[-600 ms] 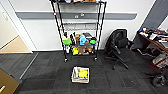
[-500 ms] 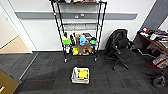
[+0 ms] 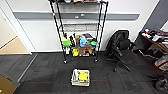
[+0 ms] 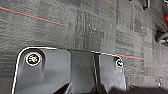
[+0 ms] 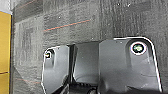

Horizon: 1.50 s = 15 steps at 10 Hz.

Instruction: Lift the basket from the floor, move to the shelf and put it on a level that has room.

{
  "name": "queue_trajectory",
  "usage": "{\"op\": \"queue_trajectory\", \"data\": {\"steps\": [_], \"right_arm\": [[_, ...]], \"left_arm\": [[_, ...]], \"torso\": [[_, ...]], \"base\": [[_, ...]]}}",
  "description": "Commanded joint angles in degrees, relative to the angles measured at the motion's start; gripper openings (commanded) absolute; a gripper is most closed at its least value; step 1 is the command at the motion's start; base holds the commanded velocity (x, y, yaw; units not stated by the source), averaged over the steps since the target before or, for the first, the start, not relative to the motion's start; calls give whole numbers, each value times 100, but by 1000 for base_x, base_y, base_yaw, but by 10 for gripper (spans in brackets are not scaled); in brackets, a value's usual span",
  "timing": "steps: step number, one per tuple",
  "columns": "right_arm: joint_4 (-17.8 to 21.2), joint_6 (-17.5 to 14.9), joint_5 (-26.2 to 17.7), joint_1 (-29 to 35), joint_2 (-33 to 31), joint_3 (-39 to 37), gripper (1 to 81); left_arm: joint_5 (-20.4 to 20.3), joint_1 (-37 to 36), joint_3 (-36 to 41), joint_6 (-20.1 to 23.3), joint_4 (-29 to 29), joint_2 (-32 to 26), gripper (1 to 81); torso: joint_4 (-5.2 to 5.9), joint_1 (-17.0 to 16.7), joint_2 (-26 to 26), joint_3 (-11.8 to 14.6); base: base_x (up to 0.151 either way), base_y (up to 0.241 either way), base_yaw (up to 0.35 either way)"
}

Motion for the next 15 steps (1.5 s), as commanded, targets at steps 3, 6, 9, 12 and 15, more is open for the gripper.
{"op": "queue_trajectory", "data": {"steps": [3,6,9,12,15], "right_arm": [[-57,-11,-264,284,-82,52,811],[-48,6,-264,274,-73,34,811],[-48,6,-264,257,-73,25,811],[-48,6,-264,248,-73,16,811],[-48,6,-264,222,-64,-54,811]], "left_arm": [[184,-262,82,3,18,-95,811],[176,-262,74,3,9,-86,811],[176,-262,74,3,9,-86,811],[176,-262,65,3,9,-78,811],[184,-262,65,12,18,-60,811]], "torso": [[0,2,2,0],[0,-9,-2,0],[0,-4,0,-2],[0,-6,0,-2],[0,-4,0,-2]], "base": [[110,0,0],[122,0,0],[134,0,0],[134,0,0],[134,0,0]]}}
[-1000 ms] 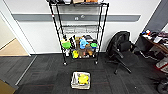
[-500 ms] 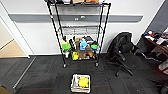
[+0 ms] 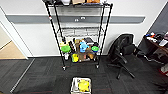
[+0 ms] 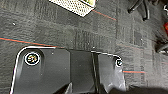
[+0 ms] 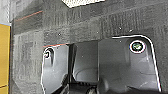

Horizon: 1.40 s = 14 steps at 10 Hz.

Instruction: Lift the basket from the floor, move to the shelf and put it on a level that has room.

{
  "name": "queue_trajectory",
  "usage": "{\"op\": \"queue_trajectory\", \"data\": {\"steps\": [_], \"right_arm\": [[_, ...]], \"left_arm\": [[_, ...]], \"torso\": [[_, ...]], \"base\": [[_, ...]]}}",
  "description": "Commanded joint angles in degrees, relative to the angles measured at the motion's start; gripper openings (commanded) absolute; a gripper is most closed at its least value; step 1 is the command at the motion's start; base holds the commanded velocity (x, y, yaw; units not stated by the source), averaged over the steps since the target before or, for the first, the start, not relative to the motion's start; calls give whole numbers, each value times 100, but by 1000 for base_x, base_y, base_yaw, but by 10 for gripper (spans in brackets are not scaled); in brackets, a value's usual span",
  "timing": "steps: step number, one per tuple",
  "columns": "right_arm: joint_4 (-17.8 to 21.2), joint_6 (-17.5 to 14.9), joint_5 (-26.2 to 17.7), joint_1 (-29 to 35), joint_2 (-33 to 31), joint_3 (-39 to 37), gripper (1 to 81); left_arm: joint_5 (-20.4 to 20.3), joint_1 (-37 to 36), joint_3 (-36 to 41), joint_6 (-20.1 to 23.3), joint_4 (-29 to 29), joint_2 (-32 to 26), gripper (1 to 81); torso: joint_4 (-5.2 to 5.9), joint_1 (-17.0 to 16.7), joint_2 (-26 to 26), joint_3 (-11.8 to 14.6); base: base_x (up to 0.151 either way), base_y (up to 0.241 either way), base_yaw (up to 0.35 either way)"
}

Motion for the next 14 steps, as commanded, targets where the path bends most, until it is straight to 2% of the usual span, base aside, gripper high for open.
{"op": "queue_trajectory", "data": {"steps": [1,14], "right_arm": [[-46,-4,-279,274,-77,1,811],[-55,-14,-279,265,-51,-79,811]], "left_arm": [[197,-264,64,3,20,-82,811],[197,-264,56,3,20,-91,811]], "torso": [[0,0,0,0],[0,2,0,2]], "base": [[134,0,0],[127,0,0]]}}
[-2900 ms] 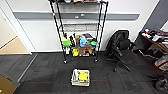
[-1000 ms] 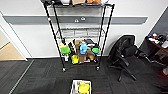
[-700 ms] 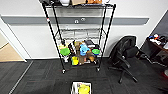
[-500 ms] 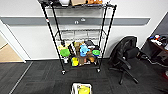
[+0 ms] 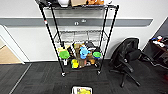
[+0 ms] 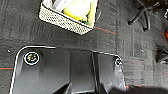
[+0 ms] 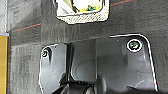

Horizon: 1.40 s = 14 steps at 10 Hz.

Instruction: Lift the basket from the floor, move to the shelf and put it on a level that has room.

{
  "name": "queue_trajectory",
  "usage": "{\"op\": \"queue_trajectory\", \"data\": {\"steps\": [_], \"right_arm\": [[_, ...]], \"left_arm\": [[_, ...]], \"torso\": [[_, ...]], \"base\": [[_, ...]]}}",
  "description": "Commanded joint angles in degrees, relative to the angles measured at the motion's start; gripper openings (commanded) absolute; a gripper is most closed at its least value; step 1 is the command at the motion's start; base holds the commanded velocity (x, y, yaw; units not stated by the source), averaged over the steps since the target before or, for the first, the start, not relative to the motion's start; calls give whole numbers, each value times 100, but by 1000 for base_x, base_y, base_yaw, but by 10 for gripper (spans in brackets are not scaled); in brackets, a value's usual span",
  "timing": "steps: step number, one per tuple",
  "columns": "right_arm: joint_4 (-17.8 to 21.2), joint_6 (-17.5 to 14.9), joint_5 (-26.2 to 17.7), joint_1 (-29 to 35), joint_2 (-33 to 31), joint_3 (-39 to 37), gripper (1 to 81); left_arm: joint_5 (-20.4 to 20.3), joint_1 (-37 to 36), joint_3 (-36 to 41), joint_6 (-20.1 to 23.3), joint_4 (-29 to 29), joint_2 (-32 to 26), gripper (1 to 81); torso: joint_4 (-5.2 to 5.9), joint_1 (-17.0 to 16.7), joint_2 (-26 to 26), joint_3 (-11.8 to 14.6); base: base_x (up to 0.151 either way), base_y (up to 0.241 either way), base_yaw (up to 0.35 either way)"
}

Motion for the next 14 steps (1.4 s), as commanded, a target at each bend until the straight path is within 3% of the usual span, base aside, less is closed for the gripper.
{"op": "queue_trajectory", "data": {"steps": [1,8,14], "right_arm": [[-54,-11,-279,293,-51,-10,811],[-46,-11,-279,293,-24,-54,811],[-37,15,-279,302,-15,-63,811]], "left_arm": [[184,-264,57,3,20,-113,811],[184,-264,57,3,12,-104,811],[220,-168,22,3,-6,-87,811]], "torso": [[0,0,0,0],[0,0,2,0],[0,0,2,0]], "base": [[99,0,0],[83,0,0],[0,0,0]]}}
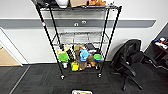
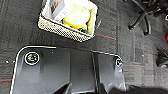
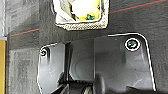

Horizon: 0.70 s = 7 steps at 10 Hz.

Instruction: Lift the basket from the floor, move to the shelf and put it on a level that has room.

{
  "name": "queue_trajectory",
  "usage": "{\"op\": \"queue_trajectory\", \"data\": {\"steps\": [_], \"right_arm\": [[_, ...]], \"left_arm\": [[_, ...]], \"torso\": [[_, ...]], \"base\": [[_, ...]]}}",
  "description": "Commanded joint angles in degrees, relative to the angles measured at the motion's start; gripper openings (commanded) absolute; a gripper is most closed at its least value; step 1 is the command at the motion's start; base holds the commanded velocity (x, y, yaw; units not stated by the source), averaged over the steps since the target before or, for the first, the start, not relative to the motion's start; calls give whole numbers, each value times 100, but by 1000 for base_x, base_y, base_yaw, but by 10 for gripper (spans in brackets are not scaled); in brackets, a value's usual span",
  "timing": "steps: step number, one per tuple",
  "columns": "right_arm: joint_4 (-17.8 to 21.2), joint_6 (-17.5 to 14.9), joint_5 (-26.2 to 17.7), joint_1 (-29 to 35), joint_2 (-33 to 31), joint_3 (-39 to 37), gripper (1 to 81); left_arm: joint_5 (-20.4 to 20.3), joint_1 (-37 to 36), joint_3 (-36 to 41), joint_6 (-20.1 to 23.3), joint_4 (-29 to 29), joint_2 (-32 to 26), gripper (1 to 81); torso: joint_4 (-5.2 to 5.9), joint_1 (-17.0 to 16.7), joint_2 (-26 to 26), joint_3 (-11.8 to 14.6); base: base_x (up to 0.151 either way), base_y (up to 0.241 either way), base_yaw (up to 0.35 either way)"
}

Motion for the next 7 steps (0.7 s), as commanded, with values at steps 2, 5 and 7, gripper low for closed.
{"op": "queue_trajectory", "data": {"steps": [2,5,7], "right_arm": [[-37,15,-279,312,-29,39,811],[-11,33,-279,233,-20,66,811],[7,42,-279,145,6,75,811]], "left_arm": [[186,-69,-99,3,6,-69,811],[203,98,6,-14,-125,-43,811],[239,239,42,-40,-222,97,811]], "torso": [[0,369,-573,0],[0,498,-787,0],[0,737,-1169,0]], "base": [[0,0,0],[0,0,0],[0,0,0]]}}
